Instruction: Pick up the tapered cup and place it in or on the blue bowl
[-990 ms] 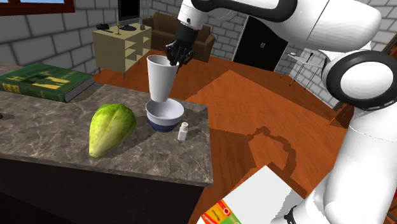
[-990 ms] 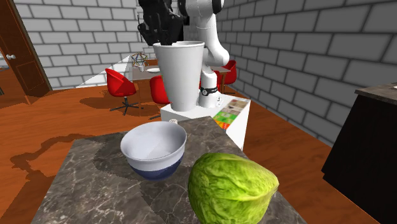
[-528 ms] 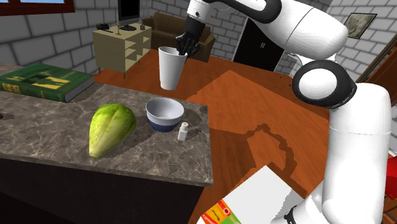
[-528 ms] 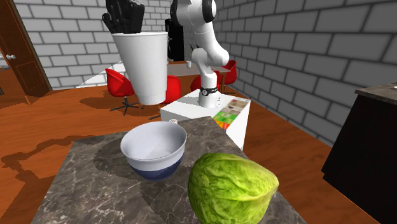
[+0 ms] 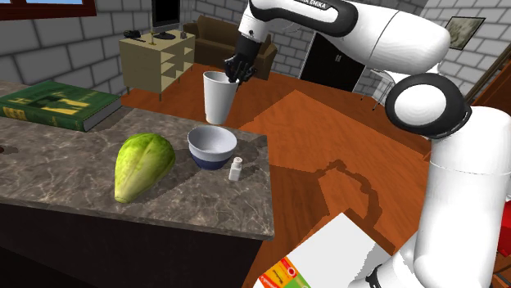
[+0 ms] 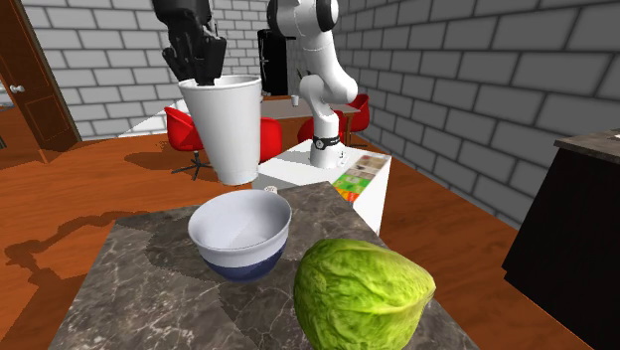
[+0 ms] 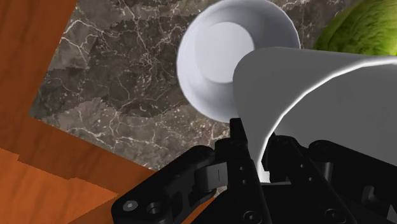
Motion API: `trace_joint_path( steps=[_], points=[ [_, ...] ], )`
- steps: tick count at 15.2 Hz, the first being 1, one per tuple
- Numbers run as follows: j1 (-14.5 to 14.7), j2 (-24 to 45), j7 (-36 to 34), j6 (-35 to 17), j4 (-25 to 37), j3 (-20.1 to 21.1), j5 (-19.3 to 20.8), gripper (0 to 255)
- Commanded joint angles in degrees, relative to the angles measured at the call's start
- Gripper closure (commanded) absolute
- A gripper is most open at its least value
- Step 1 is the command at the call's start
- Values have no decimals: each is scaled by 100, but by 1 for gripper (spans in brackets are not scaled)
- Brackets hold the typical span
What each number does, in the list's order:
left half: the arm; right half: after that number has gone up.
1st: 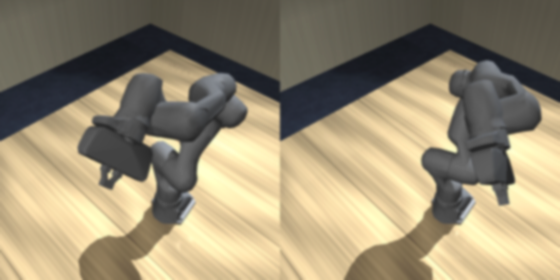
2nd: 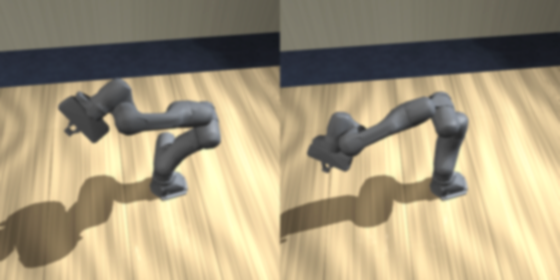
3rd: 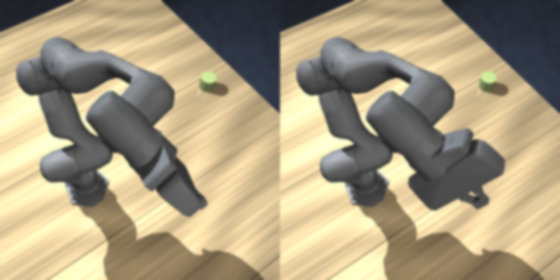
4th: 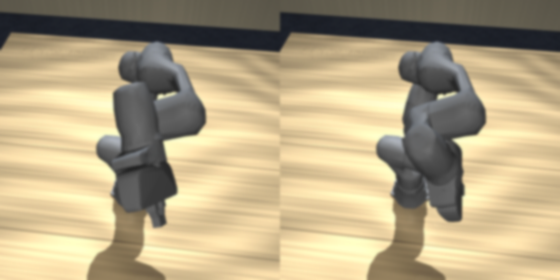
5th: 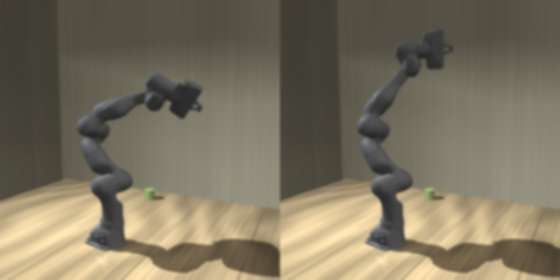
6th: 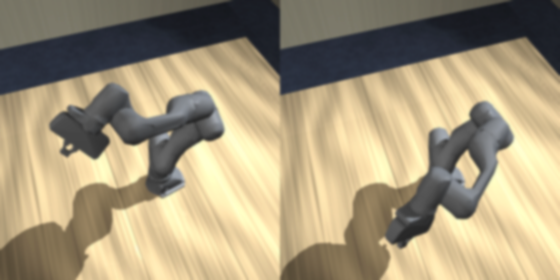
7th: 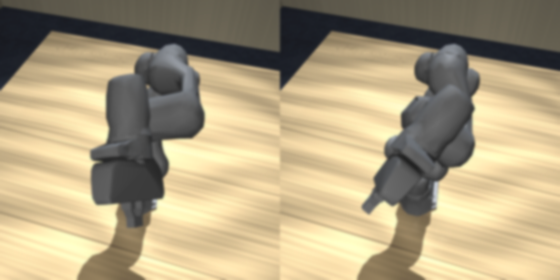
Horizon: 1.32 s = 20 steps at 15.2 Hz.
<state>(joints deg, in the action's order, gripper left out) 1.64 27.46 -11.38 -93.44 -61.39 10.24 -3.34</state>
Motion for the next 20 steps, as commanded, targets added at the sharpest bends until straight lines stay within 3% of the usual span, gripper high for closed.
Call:
trace_joint_path(
  steps=[1,14,20],
  points=[
    [-26,-85,33,-214,-294,-2,-17,255],
    [-81,-264,157,-1305,-1572,-8,-67,255],
    [-81,-264,157,-1305,-1572,-8,-67,255]
  ],
)
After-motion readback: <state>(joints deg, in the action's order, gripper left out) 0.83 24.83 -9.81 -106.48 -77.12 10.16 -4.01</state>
